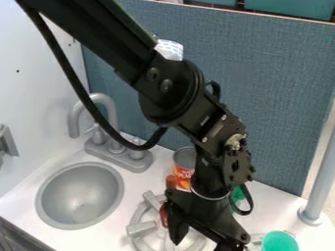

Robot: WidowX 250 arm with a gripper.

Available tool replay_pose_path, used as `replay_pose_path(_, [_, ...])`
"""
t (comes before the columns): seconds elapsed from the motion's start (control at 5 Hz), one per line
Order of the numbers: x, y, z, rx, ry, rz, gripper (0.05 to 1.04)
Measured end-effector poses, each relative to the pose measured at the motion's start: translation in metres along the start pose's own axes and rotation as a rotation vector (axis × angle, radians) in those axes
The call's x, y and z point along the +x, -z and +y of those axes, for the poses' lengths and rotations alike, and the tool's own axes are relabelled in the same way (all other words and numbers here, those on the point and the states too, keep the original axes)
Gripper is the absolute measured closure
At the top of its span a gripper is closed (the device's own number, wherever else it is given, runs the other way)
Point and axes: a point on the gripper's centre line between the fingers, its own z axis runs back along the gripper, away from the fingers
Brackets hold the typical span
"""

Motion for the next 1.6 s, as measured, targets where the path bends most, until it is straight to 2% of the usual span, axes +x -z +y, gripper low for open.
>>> replay_pose_path(0.2, [-0.003,0.005,0.000,0.006,-0.002,0.019,0.083])
replay_pose_path(0.4, [0.021,-0.006,-0.011,-0.028,-0.043,-0.062,0.083])
replay_pose_path(0.6, [0.040,0.002,-0.028,-0.088,-0.069,-0.099,0.083])
replay_pose_path(0.8, [0.067,0.011,-0.043,-0.121,-0.064,-0.125,0.083])
replay_pose_path(1.2, [0.099,0.035,-0.067,-0.101,-0.039,-0.081,0.083])
replay_pose_path(1.6, [0.101,0.049,-0.059,-0.029,-0.037,-0.028,0.083])
